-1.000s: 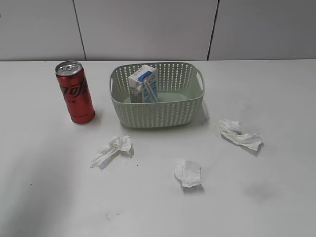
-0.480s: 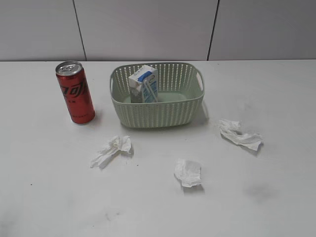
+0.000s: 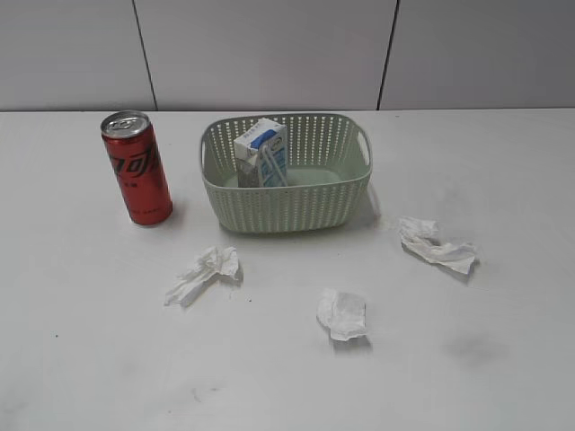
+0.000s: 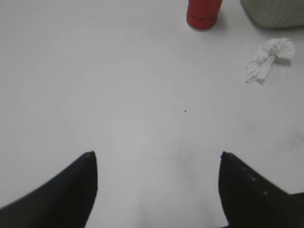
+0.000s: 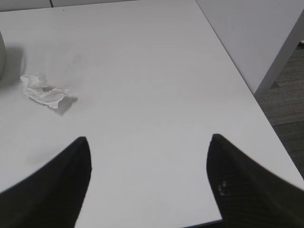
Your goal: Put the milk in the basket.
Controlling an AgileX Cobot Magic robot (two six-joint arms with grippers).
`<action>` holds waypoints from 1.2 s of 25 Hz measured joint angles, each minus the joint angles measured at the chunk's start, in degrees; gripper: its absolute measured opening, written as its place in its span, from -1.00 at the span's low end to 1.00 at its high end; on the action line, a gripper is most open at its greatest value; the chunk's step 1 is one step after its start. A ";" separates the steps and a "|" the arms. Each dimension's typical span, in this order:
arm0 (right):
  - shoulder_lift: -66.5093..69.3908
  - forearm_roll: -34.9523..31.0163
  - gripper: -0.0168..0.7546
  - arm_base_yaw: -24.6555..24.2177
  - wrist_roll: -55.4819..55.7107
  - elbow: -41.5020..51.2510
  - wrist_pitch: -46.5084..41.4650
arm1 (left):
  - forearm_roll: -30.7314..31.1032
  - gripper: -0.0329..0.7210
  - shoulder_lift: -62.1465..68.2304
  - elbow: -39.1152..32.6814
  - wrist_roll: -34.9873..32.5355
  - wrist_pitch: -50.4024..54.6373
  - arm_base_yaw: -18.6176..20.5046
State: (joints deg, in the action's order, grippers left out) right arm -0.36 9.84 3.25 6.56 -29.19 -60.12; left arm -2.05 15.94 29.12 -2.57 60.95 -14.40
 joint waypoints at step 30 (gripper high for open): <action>0.00 0.00 0.56 0.00 0.00 0.00 0.00 | -1.32 0.62 -15.26 -0.12 -2.60 -0.51 16.29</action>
State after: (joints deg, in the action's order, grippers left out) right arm -0.36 9.84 3.25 6.56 -29.19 -60.12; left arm -3.37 0.68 29.01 -5.17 60.44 1.89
